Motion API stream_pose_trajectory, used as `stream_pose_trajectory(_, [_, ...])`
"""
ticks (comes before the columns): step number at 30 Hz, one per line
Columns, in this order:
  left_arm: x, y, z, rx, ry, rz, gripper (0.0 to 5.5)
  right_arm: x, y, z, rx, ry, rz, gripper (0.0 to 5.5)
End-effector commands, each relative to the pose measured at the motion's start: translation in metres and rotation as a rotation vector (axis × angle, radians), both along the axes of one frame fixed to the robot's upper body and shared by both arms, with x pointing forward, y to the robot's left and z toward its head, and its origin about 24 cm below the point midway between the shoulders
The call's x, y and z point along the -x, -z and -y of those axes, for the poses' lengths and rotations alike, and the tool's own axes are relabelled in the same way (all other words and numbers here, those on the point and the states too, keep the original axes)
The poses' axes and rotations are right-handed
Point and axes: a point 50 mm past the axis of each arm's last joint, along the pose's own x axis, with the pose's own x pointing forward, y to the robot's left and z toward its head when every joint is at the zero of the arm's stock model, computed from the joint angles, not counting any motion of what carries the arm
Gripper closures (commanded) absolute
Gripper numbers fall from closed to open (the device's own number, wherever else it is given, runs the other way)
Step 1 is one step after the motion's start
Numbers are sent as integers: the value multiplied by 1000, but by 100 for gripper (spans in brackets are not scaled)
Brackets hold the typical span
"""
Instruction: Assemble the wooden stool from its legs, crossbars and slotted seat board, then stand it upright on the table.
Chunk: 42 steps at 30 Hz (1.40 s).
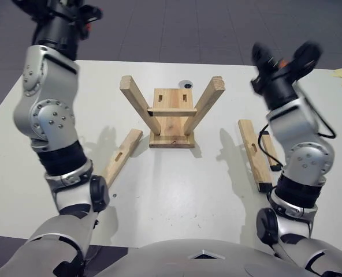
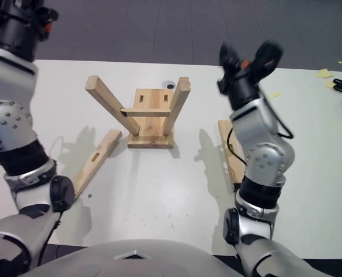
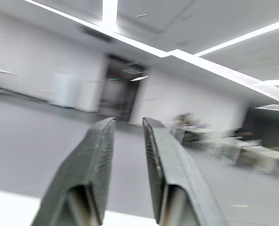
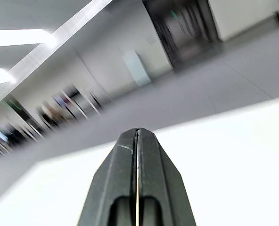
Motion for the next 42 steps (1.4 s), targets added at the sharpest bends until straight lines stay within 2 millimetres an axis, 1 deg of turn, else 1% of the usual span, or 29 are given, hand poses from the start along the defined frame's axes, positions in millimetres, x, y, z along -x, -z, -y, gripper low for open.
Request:
stream_pose_trajectory(1, [-2, 18, -13, -33, -82, -60, 373, 33, 18, -52, 53, -470, -57, 550])
stream_pose_trajectory(2, [0, 21, -16, -38, -88, -67, 353, 48, 6, -59, -5, -617, 10, 550])
stream_pose_trajectory(3, [2, 23, -22, -58, -112, -75, 335, 61, -7, -62, -75, -741, 79, 550])
stream_pose_trajectory(4, [5, 26, -29, -60, -130, -84, 321, 71, -15, -61, -122, -822, 113, 550])
stream_pose_trajectory(5, [7, 28, -36, -68, -154, -91, 303, 76, -18, -58, -126, -864, 120, 550])
stream_pose_trajectory(7, [12, 29, -50, -85, -187, -97, 265, 70, -11, -46, -26, -821, 95, 550])
stream_pose_trajectory(10, [22, 23, -70, -123, -228, -89, 209, 60, -8, -31, 48, -735, 96, 550])
stream_pose_trajectory(11, [26, 18, -78, -130, -236, -73, 187, 57, -6, -29, 75, -698, 100, 530])
stream_pose_trajectory(12, [29, 13, -81, -106, -200, -46, 167, 55, -4, -28, 89, -672, 103, 517])
stream_pose_trajectory(13, [34, 10, -79, -68, -92, -36, 151, 53, -2, -28, 94, -642, 100, 502])
stream_pose_trajectory(14, [42, 12, -70, -34, 98, -48, 131, 52, 0, -28, 96, -615, 105, 483])
stream_pose_trajectory(15, [53, 15, -61, -18, 300, -63, 117, 52, 0, -28, 77, -589, 106, 470])
stream_pose_trajectory(16, [64, 21, -55, 12, 472, -96, 100, 53, 1, -27, 56, -565, 105, 453])
stream_pose_trajectory(17, [76, 26, -54, 44, 597, -123, 83, 53, 1, -25, 47, -547, 104, 437])
stream_pose_trajectory(19, [94, 31, -59, 127, 731, -158, 48, 54, 4, -18, 53, -515, 95, 404])
stream_pose_trajectory(20, [104, 31, -56, 129, 811, -166, 35, 54, 6, -14, 58, -495, 88, 391])
stream_pose_trajectory(21, [113, 32, -48, 120, 889, -187, 17, 54, 7, -10, 55, -476, 83, 373])
stream_pose_trajectory(22, [120, 34, -40, 101, 956, -219, 10, 54, 7, -7, 51, -459, 77, 355])
stream_pose_trajectory(25, [135, 40, -20, 73, 1098, -294, 10, 53, 11, -1, 52, -419, 54, 299])
stream_pose_trajectory(26, [139, 40, -13, 62, 1140, -306, 10, 53, 12, -1, 51, -415, 48, 289])
stream_pose_trajectory(28, [145, 42, 1, -8, 1210, -358, 10, 53, 13, -1, 38, -413, 40, 253])
stream_pose_trajectory(29, [146, 44, 6, -43, 1222, -390, 10, 54, 13, -1, 35, -415, 38, 237])
stream_pose_trajectory(31, [137, 47, 12, -153, 1161, -430, 10, 54, 12, -3, 27, -420, 41, 198])
stream_pose_trajectory(34, [107, 53, 16, -395, 935, -402, 10, 54, 10, -6, 20, -432, 53, 150])
stream_pose_trajectory(35, [99, 56, 20, -493, 887, -380, 10, 53, 9, -7, 20, -438, 56, 133])
stream_pose_trajectory(38, [80, 56, 27, -631, 813, -289, 10, 51, 12, -12, 42, -457, 52, 79])
stream_pose_trajectory(41, [59, 58, 20, -763, 731, -247, 10, 49, 13, -14, 62, -471, 50, 25])
stream_pose_trajectory(42, [49, 59, 17, -802, 694, -235, 10, 48, 13, -16, 69, -477, 53, 15])
